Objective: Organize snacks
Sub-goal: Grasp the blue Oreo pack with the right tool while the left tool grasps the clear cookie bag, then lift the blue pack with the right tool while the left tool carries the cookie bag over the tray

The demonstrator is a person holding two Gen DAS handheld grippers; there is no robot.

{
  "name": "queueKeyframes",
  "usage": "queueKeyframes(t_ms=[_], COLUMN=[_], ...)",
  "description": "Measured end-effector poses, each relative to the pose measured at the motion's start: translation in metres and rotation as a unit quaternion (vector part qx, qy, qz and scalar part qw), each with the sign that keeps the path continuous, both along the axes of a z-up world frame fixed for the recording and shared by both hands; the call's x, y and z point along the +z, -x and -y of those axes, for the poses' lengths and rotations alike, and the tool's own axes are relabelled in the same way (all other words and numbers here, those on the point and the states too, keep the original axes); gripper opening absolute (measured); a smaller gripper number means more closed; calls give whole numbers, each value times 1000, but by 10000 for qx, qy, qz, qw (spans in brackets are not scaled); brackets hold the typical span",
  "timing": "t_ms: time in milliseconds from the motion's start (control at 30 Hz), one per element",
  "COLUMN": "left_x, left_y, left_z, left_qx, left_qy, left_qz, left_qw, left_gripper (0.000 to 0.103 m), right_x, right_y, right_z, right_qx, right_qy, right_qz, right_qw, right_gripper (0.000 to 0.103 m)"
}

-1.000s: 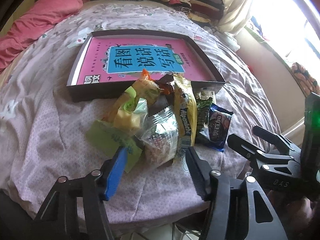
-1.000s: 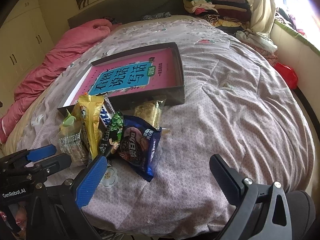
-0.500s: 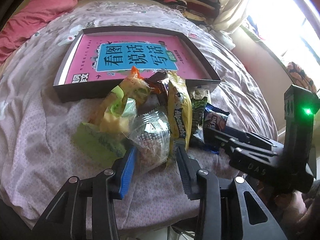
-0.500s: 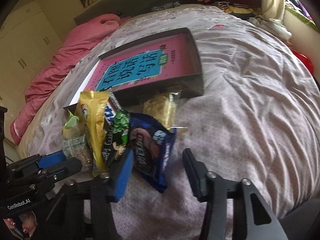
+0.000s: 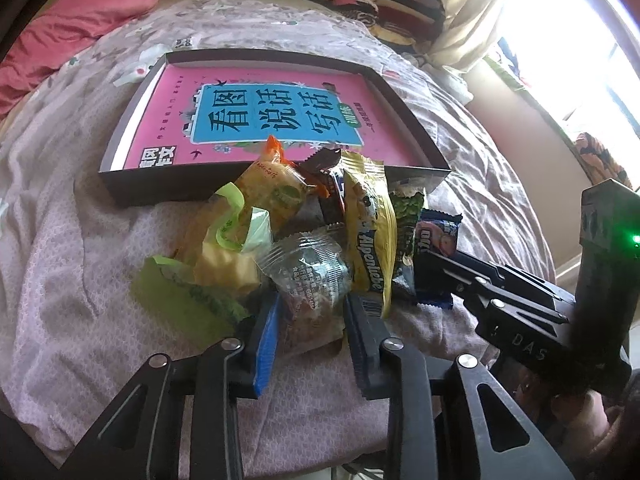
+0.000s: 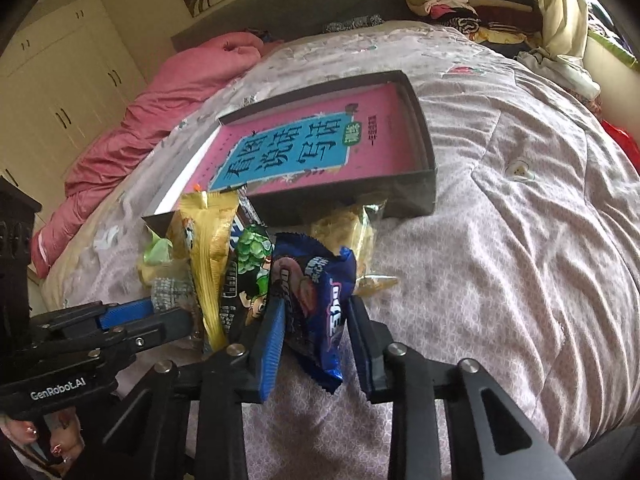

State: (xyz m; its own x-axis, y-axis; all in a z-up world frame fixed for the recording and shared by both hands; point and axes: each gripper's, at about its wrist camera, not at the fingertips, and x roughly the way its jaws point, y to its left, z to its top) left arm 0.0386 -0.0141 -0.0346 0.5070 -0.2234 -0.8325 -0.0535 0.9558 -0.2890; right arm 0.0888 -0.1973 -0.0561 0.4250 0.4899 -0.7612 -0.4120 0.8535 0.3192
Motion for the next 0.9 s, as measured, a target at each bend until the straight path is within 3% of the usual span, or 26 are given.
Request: queueKeyframes(t_ms=[267,500,700,900], left_x=[7,19,25,29], left_y=[7,12,13,12], left_z=[-13,-24,-30,-33], left_qx=[27,112,185,222], left_qy=[302,377,396,369], left_qz=[152,383,520,603], left_qw=[9994,9985,9977,9972], left_gripper=[29,29,29,29], right_x=[10,17,4,-8], right_y=[4,14,2,-10], right_z=[4,-4,-7,-16], right_qx=[69,236,284,438], right_qy=[-82,164,116,153], right_qz=[164,487,199,-6], right_qw=[9998,9984,9993,9989], right_gripper=[26,25,28,38])
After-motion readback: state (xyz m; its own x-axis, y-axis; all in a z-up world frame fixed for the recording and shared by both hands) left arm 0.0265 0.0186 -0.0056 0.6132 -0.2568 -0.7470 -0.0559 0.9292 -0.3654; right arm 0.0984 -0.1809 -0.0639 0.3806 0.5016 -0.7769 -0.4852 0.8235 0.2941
